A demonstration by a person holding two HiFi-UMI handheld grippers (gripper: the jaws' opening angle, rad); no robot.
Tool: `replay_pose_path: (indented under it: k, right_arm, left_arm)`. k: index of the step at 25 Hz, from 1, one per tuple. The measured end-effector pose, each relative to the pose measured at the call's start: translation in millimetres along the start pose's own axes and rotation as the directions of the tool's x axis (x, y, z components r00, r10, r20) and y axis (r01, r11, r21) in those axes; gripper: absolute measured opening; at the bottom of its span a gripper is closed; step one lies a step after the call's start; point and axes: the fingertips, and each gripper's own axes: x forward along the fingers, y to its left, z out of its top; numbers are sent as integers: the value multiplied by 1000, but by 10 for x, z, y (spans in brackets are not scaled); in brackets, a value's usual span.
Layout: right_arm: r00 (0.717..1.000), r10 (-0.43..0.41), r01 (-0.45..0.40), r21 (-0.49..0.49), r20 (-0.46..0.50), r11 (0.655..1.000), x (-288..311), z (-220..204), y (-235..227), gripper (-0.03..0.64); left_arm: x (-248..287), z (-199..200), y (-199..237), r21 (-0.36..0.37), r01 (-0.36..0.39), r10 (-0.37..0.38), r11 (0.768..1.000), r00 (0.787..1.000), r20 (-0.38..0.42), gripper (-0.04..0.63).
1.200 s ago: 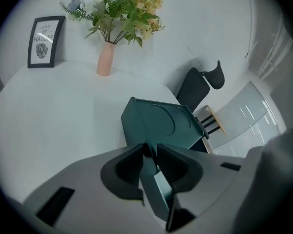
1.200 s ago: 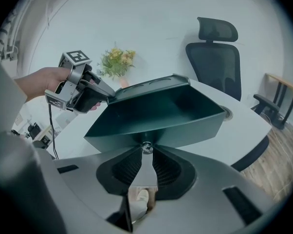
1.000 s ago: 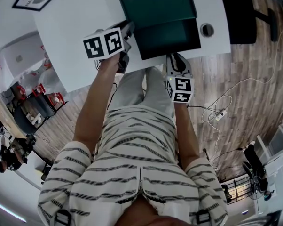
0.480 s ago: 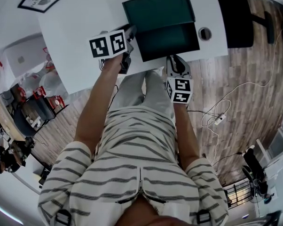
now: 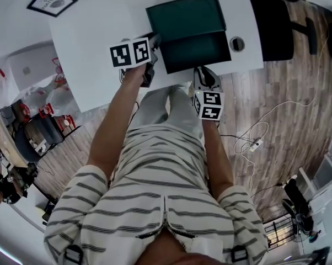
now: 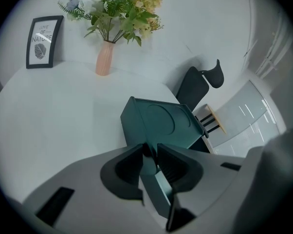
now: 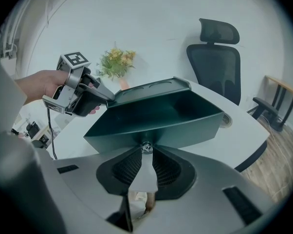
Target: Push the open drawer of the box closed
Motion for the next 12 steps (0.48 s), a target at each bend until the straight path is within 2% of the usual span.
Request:
replay_pose_path:
  k: [12]
  right_arm:
    - [1000,0,0,-10,-11,1000,86,40,-21,80]
  left_arm:
    - [4,-12,5,11,7,-7,1000,1000,-4,98]
